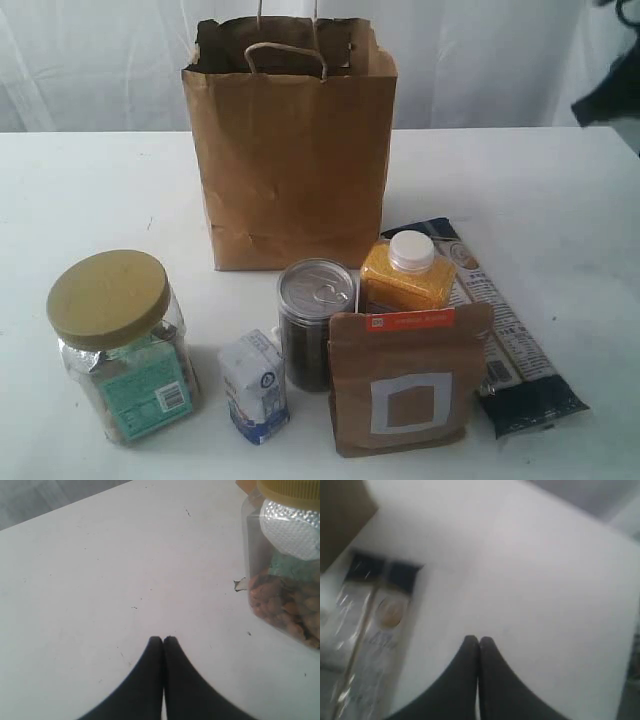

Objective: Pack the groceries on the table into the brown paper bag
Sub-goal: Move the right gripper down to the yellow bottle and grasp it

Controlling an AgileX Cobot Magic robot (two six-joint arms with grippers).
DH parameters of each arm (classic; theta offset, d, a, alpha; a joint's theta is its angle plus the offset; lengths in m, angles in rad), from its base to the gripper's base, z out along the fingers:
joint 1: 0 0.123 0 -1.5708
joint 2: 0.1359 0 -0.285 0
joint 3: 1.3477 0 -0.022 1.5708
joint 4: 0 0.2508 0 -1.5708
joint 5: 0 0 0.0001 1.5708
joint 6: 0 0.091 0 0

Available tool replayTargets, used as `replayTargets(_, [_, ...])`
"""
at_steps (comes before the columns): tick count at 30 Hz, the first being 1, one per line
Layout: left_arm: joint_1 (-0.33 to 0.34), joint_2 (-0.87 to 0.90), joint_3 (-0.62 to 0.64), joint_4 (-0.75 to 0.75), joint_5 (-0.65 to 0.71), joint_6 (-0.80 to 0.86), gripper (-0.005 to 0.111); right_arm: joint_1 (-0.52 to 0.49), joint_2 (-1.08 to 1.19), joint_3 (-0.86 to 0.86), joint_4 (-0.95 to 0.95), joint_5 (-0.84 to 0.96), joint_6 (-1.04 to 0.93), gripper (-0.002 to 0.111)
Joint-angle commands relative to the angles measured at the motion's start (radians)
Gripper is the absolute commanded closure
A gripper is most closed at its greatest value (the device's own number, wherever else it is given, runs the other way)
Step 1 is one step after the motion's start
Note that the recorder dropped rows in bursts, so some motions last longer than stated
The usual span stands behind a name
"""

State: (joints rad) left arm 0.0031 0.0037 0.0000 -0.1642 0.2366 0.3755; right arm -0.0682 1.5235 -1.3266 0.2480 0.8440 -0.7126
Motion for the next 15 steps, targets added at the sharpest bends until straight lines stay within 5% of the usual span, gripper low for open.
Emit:
replayTargets(1, [-0.005,-0.004,0.0,-0.008,-0.001,-0.001,0.107,0.004,0.001,-0.003,0.015,0.253,-0.048,0.108])
replayTargets(8, [-0.005,-0.004,0.0,-0.008,-0.001,-0.001,0.107,0.056,0.001,-0.003,0.239,0.269,-0.053,0.108])
replayTargets(15, [-0.005,-0.004,0.0,-0.008,-0.001,-0.001,0.107,0.264,0.003,-0.003,0.272,0.182,-0.32,0.106])
